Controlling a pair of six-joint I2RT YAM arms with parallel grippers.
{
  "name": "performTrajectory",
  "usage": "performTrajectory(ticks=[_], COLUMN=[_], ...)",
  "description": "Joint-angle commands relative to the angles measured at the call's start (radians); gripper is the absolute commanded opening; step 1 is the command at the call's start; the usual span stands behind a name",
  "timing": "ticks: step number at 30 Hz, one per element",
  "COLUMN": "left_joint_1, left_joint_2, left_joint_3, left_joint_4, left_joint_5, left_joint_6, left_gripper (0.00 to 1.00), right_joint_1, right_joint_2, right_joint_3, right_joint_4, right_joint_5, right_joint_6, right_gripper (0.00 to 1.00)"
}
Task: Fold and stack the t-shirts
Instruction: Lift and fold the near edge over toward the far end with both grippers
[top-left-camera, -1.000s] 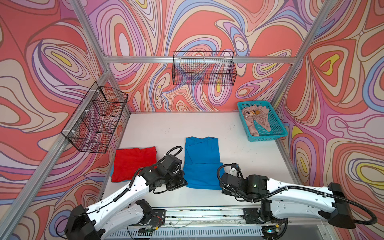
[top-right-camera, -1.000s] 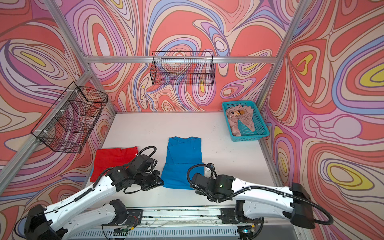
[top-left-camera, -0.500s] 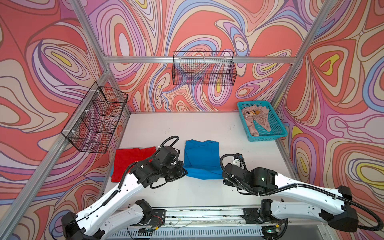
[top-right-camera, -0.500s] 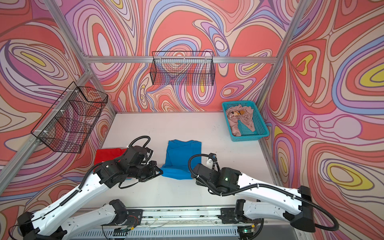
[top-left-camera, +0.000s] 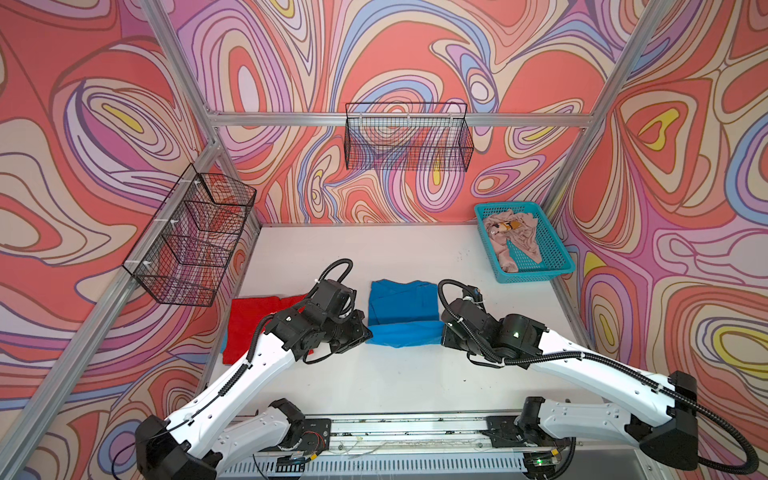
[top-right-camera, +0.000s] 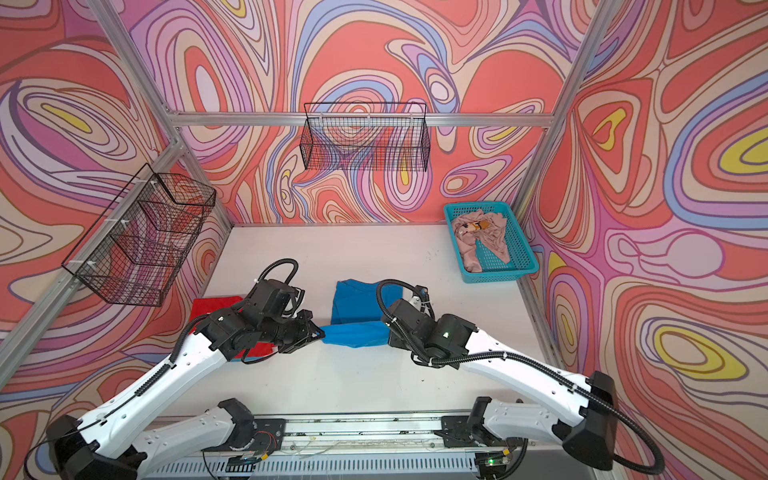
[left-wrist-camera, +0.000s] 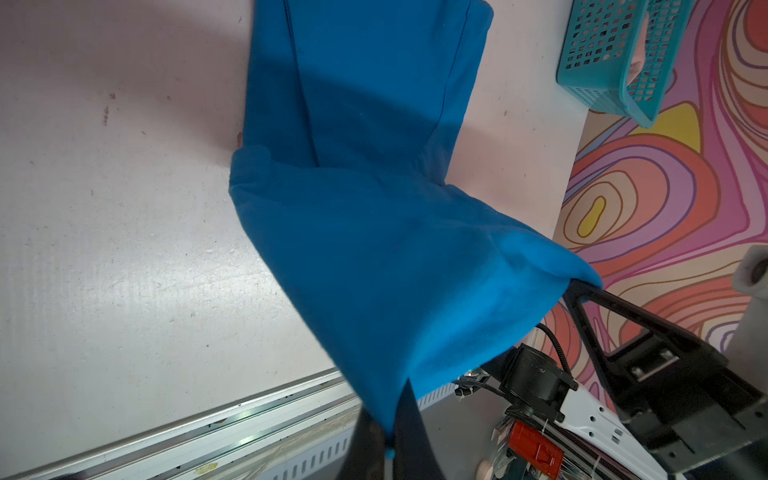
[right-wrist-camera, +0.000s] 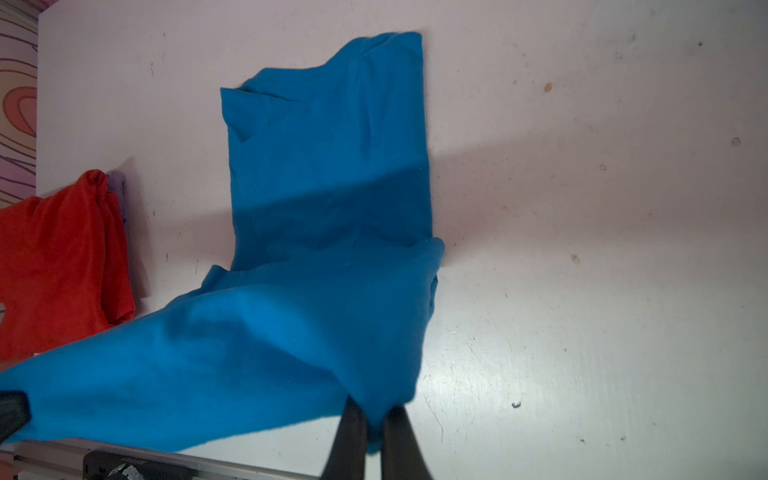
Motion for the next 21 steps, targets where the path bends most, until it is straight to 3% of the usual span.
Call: performTrajectory(ticks=[1,21], left_joint_1=[0.017,0.136], left_joint_2=[0.034,0.254], left_joint_3=[0.041,0.174], left_joint_4=[0.007,0.053], left_joint_5=[0.015,0.047], left_joint_6=[0.031,0.124], left_gripper=[0.00,0.00], right_joint_1=[-0.029,-0.231], right_joint_2=[0.015,0.131], right_joint_3=[0.025,0.090], right_joint_4=[0.018,0.135], right_joint_5=[-0.011,-0.122], right_joint_6=[-0.057,-0.230], right_gripper=[0.00,0.00])
